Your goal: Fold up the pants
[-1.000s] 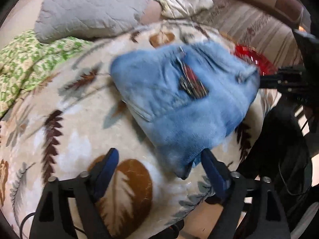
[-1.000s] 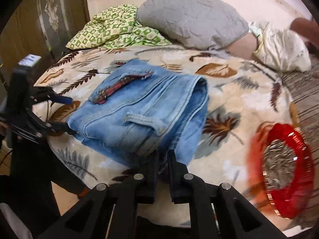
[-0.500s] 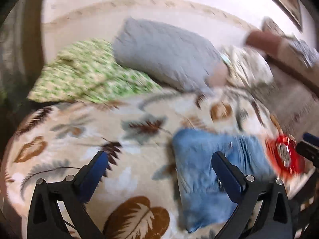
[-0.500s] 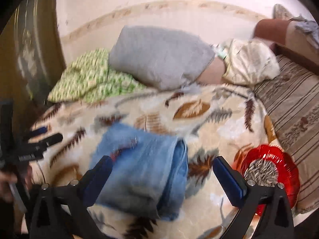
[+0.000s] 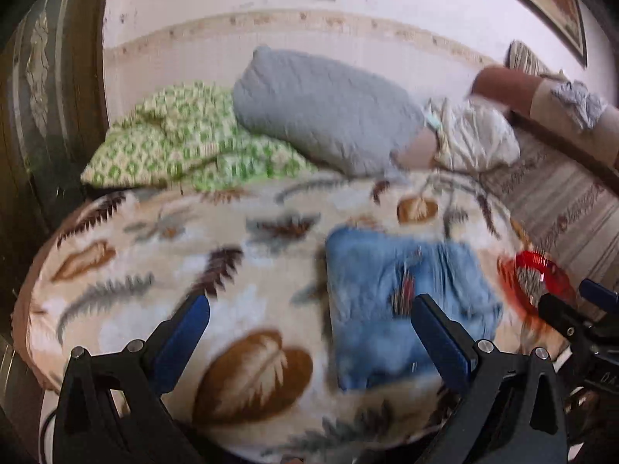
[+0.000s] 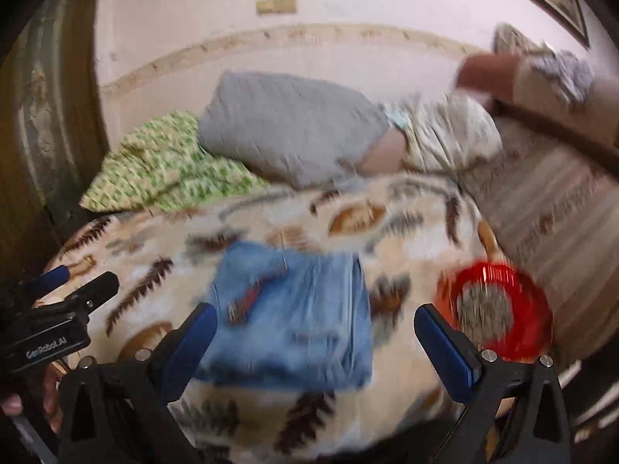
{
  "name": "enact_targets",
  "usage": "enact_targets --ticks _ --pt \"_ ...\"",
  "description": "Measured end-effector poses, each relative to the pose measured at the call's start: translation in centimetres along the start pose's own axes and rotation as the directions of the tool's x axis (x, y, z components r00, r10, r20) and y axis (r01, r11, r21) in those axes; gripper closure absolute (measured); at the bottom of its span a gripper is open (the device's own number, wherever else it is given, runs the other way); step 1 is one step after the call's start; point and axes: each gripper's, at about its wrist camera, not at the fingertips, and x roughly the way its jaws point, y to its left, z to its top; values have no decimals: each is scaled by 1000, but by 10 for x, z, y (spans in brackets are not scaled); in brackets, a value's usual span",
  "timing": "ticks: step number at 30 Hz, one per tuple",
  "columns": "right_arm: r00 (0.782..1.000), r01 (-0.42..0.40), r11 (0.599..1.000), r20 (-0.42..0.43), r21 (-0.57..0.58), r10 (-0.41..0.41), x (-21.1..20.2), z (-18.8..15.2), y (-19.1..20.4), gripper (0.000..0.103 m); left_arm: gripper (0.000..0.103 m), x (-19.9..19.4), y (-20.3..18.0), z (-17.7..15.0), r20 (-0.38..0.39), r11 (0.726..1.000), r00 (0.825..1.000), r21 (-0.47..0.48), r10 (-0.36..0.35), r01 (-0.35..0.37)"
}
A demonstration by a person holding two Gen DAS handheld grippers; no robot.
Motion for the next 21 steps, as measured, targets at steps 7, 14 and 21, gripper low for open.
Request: enact_targets --ticks 7,14,21 --pt "994 43 998 -105 43 -38 11 -57 -3 0 0 3 -6 -32 -61 1000 998 23 -3 5" --pt "996 46 999 -73 29 -44 3 -53 -7 0 0 -7 -5 -30 -17 1000 999 11 28 -28" --pt "996 38 999 -78 20 -37 5 -52 -5 0 0 -5 -1 -31 -33 1000 999 -17 8 -8"
